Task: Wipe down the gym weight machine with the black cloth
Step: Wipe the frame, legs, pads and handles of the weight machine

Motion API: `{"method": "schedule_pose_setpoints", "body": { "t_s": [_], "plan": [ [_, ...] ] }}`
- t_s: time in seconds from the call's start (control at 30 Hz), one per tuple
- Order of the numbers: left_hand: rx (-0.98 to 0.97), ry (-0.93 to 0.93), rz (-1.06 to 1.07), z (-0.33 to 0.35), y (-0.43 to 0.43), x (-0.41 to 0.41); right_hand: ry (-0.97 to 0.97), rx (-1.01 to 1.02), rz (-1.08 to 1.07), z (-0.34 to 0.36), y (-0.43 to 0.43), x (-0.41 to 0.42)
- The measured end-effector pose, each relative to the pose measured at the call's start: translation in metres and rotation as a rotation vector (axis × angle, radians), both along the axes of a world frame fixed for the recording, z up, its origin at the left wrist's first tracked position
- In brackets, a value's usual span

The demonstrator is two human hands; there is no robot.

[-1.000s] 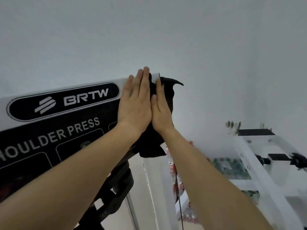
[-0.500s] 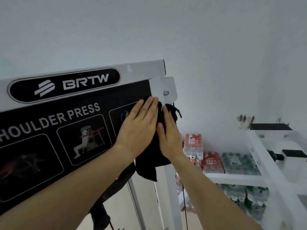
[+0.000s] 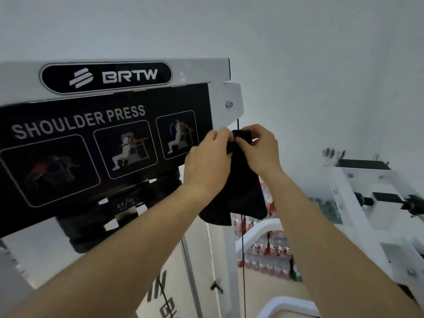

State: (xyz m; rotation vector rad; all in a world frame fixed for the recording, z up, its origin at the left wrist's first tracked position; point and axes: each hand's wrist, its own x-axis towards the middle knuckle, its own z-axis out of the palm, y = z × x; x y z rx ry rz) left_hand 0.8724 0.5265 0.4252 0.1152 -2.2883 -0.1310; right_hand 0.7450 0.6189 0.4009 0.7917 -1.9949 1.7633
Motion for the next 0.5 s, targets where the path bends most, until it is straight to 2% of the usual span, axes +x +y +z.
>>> {"method": "schedule_pose_setpoints", "body": {
  "t_s": [0.1,0.2,0.37,0.5],
  "plan": [
    [0.239,0.059,-0.04,-0.045,0.0,-0.001,-0.07,-0.005,0.02,-0.021,0.004,0.008],
    [0.544,0.167,0.012,-0.079,-0.008,-0.011,-0.116,0.035,0.01,-0.039,0.003,0.011],
    [1.146,0.43,0.043,-0.089,-0.007,-0.033,-0.1,0.045,-0.025,-0.04,-0.006,0.006],
    [1.222,0.529,0.12,-0.093,-0.015,-0.058,-0.067,0.048,-0.046,-0.033,-0.015,-0.004]
  ]
}}
